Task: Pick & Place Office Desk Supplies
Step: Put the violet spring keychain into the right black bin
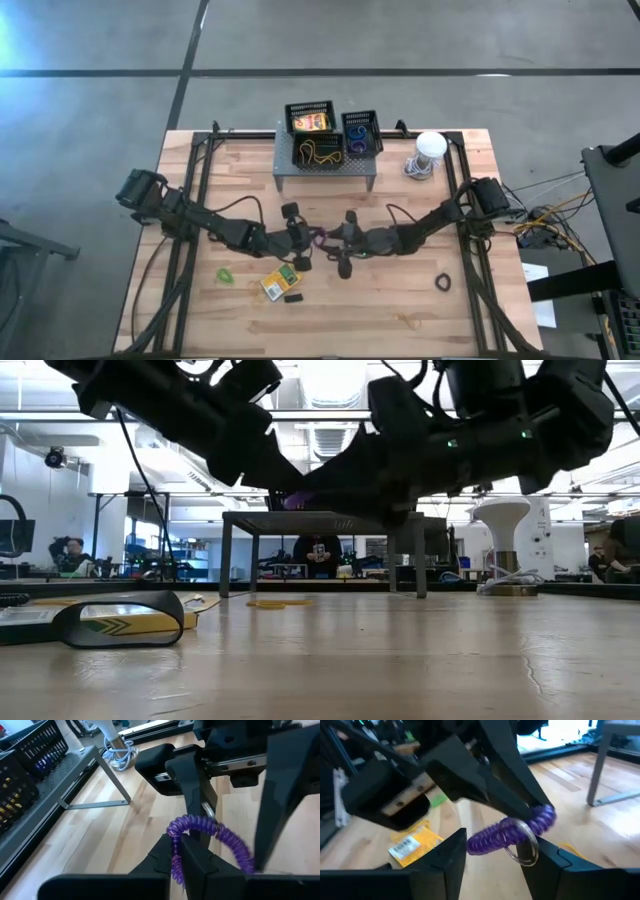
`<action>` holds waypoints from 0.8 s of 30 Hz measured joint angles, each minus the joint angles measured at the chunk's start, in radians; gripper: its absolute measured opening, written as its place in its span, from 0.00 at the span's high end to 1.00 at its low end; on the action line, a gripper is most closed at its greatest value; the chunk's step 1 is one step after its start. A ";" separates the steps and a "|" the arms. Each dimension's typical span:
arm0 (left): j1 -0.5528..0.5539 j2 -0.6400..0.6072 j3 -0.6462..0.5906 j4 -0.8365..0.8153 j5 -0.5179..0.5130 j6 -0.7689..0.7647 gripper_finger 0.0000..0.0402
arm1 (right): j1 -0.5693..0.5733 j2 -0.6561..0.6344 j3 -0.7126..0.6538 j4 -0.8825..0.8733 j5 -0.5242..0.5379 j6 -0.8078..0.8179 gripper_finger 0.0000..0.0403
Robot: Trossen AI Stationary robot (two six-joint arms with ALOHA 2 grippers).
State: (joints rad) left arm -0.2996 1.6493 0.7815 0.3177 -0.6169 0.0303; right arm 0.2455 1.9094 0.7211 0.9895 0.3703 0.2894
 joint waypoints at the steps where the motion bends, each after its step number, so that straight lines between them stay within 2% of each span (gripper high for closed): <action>1: 0.000 0.000 0.000 0.000 -0.001 0.000 0.94 | 0.000 -0.001 0.005 -0.020 0.010 0.000 0.62; 8: 0.000 0.000 0.000 -0.007 -0.001 0.000 0.91 | 0.000 -0.003 0.014 -0.069 0.031 0.017 0.81; 13: 0.000 0.000 0.001 -0.018 0.057 0.016 0.80 | 0.000 -0.013 0.009 -0.140 0.032 0.056 0.93; 16: 0.000 -0.002 0.014 -0.036 0.115 0.030 0.71 | 0.003 -0.029 0.009 -0.196 0.030 0.059 0.95; 19: -0.001 -0.016 0.031 -0.067 0.120 0.024 0.64 | 0.006 -0.066 0.010 -0.255 0.018 0.064 0.93; 24: -0.003 -0.065 0.046 -0.190 0.104 -0.065 0.60 | 0.012 -0.191 0.033 -0.484 0.014 0.103 0.91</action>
State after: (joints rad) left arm -0.3023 1.5848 0.8272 0.1274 -0.5125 -0.0343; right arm 0.2579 1.7185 0.7538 0.5059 0.3840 0.3925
